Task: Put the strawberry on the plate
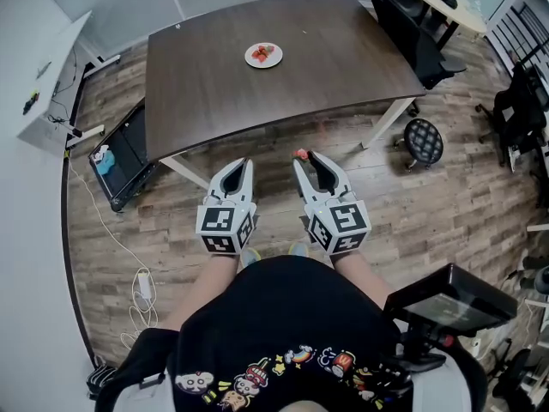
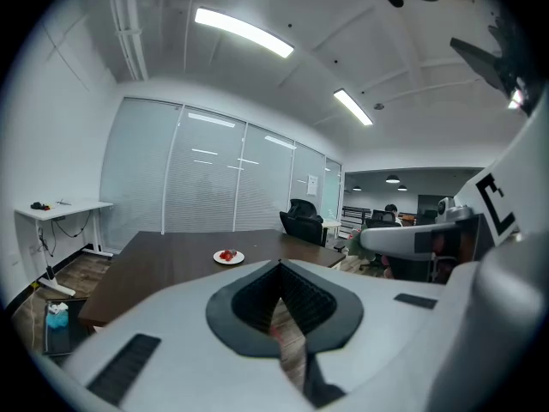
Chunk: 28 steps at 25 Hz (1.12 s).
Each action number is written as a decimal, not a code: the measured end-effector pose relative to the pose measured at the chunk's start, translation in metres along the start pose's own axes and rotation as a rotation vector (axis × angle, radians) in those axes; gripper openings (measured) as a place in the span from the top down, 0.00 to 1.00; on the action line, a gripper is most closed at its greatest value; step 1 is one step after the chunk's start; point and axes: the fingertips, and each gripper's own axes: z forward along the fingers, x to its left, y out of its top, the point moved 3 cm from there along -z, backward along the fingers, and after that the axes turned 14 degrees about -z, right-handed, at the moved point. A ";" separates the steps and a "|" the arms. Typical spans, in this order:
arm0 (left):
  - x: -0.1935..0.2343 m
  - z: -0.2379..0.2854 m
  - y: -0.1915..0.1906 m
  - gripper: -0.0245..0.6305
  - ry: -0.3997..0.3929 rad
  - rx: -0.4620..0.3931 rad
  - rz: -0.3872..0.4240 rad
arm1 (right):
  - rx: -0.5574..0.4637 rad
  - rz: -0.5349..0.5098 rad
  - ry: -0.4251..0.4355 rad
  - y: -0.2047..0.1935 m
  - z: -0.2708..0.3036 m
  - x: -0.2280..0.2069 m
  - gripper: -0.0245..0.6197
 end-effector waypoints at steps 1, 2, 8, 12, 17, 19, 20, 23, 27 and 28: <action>-0.005 0.002 -0.002 0.96 0.003 0.000 0.000 | 0.001 0.001 0.004 -0.002 -0.003 -0.004 0.76; -0.009 0.004 -0.004 0.96 0.006 0.000 0.000 | 0.003 0.003 0.008 -0.003 -0.005 -0.008 0.76; -0.031 0.012 -0.013 0.96 0.030 -0.004 0.001 | 0.007 0.007 0.034 -0.012 -0.016 -0.028 0.76; -0.036 0.020 -0.019 0.96 0.051 -0.002 0.006 | 0.011 0.013 0.044 -0.020 -0.018 -0.040 0.76; -0.032 0.027 -0.021 0.96 0.070 -0.004 0.011 | 0.035 0.022 0.045 -0.032 -0.014 -0.043 0.76; -0.028 0.033 -0.020 0.96 0.074 -0.003 0.007 | 0.051 0.025 0.048 -0.036 -0.008 -0.044 0.76; -0.023 0.036 -0.020 0.96 0.076 -0.002 0.001 | 0.060 0.026 0.052 -0.039 -0.004 -0.043 0.76; -0.009 0.044 -0.022 0.96 0.080 0.005 -0.015 | 0.087 0.019 0.063 -0.048 0.008 -0.040 0.76; 0.014 0.062 -0.024 0.96 0.078 0.013 -0.025 | 0.112 -0.001 0.072 -0.058 0.034 -0.039 0.76; 0.021 0.068 -0.023 0.96 0.075 0.015 -0.027 | 0.115 -0.006 0.072 -0.060 0.044 -0.040 0.76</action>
